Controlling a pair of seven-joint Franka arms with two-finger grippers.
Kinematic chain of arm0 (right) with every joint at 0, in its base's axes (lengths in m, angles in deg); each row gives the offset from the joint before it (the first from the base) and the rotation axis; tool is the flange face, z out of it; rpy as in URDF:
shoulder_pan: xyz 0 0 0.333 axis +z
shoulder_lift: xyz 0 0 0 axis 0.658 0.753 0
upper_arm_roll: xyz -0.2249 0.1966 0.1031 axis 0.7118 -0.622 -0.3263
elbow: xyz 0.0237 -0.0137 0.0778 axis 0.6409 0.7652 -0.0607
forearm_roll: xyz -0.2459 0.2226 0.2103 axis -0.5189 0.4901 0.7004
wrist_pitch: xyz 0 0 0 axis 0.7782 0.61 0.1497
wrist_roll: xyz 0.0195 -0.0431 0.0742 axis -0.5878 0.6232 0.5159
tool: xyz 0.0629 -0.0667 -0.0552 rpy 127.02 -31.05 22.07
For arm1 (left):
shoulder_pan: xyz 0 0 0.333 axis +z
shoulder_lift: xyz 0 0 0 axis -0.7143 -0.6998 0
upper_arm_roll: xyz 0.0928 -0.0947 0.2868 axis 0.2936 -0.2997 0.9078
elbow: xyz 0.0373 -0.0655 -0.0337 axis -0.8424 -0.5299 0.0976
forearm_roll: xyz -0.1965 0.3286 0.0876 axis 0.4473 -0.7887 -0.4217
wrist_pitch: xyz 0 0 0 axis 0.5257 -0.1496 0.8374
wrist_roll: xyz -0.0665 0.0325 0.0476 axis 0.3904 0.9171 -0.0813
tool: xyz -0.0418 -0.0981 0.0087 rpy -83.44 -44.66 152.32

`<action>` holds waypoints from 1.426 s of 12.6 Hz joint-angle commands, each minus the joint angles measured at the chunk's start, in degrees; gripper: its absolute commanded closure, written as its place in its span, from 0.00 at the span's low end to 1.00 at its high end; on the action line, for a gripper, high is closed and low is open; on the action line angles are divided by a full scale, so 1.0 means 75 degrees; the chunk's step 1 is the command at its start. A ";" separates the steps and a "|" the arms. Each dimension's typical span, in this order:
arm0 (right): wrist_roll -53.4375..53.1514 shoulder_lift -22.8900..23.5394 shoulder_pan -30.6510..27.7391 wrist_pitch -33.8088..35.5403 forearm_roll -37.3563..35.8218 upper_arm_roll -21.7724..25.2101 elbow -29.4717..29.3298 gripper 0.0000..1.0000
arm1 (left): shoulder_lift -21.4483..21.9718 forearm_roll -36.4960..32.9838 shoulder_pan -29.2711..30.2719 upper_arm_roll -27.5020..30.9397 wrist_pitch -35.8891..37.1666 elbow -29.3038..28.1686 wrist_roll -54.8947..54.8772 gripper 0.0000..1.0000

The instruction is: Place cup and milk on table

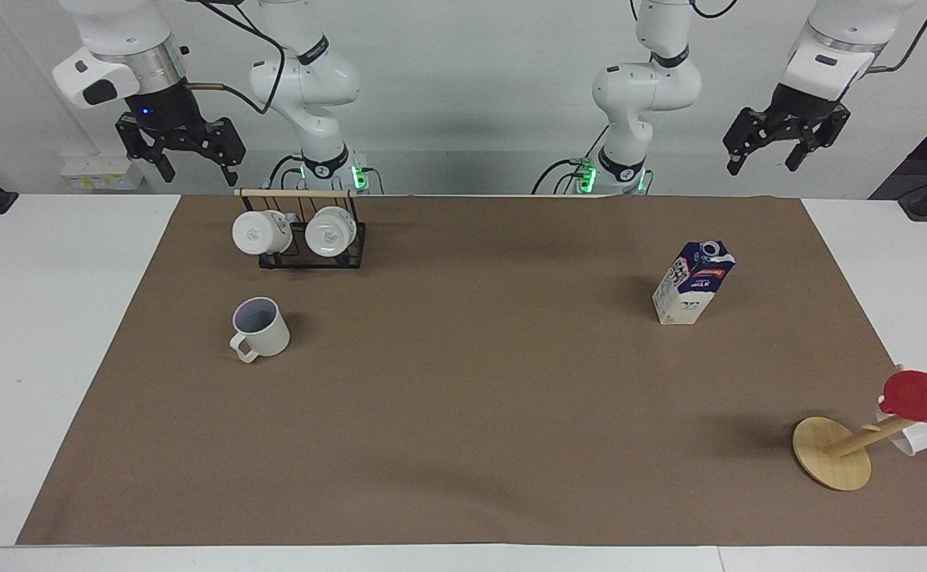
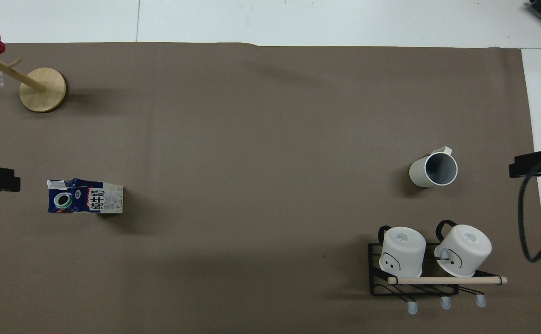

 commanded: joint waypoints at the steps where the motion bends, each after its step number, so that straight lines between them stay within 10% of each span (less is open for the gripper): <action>1: -0.0020 -0.0200 -0.0012 -0.0014 0.0085 -0.0019 0.0238 0.00 | -0.0040 -0.0058 0.0057 -0.0029 0.0079 0.0115 0.0069 0.00; 18: -0.0067 -0.0305 -0.0024 -0.0049 0.0085 -0.0019 0.0379 0.00 | -0.0017 -0.0058 0.0057 0.0041 0.0126 0.0103 0.0069 0.00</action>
